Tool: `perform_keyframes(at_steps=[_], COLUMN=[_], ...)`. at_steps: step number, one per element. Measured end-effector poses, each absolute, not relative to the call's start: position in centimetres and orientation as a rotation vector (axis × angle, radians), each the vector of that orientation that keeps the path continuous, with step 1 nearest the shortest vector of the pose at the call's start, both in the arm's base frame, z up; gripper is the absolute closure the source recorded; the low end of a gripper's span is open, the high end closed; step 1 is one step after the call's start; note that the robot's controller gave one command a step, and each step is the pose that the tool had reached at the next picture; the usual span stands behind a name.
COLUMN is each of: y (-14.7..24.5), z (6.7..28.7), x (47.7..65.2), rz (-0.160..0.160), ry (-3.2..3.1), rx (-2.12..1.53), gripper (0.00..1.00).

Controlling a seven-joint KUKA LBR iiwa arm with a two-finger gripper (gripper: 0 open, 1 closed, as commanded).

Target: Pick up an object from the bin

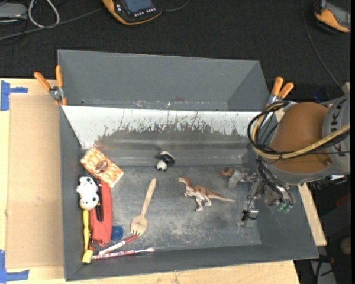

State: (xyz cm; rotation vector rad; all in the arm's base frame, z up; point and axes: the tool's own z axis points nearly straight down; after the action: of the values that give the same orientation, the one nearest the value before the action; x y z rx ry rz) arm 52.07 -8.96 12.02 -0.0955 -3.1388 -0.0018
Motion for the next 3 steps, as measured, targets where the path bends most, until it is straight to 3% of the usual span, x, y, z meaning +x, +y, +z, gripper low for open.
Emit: perform_keyframes(at_steps=[1, 2, 3], y=[-2.8, -3.0, -3.0], z=[10.0, 7.4, 7.4], x=[53.2, 55.6, 55.5], rz=[-0.003, 0.004, 0.003], ry=[-3.135, -3.147, -3.146], rx=[0.12, -0.166, -0.164], gripper=[0.0, 1.0, 1.0])
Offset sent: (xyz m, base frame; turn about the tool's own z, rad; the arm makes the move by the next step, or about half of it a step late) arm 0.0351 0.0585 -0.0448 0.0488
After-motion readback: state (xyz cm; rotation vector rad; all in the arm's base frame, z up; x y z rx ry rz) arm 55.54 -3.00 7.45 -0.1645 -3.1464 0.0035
